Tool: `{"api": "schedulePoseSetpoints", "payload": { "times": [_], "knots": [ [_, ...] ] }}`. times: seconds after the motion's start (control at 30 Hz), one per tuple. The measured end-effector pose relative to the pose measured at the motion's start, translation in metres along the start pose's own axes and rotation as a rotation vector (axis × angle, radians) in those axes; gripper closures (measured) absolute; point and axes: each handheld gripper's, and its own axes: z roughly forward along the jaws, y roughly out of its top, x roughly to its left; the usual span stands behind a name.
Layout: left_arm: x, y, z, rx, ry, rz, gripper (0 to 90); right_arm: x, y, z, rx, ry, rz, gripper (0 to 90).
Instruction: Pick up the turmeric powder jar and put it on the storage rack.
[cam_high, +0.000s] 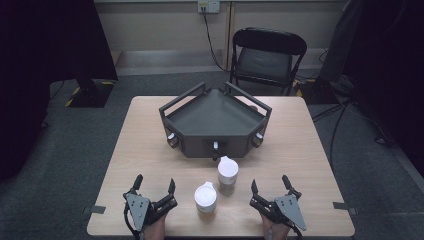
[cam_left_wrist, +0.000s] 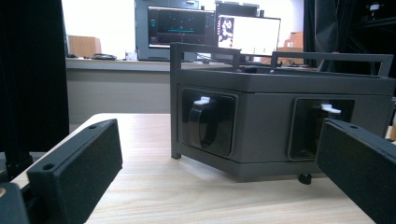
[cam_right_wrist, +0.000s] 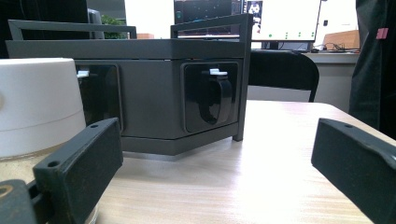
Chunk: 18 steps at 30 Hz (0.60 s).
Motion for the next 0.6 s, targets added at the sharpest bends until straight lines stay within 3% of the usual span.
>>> {"api": "schedulePoseSetpoints", "payload": {
  "times": [0.23, 0.5, 0.6],
  "knots": [
    [0.002, 0.022, -0.005, 0.029, -0.035, -0.039, 0.0, 0.000, 0.000, 0.000, 0.000, 0.000, 0.000, 0.6],
    [0.001, 0.040, -0.013, -0.001, -0.089, -0.024, 0.0, 0.000, 0.000, 0.000, 0.001, -0.003, 0.000, 0.8],
    [-0.004, 0.044, -0.013, -0.008, -0.104, 0.017, 0.0, 0.000, 0.000, 0.000, 0.001, -0.003, 0.000, 0.8]
  ]
}}
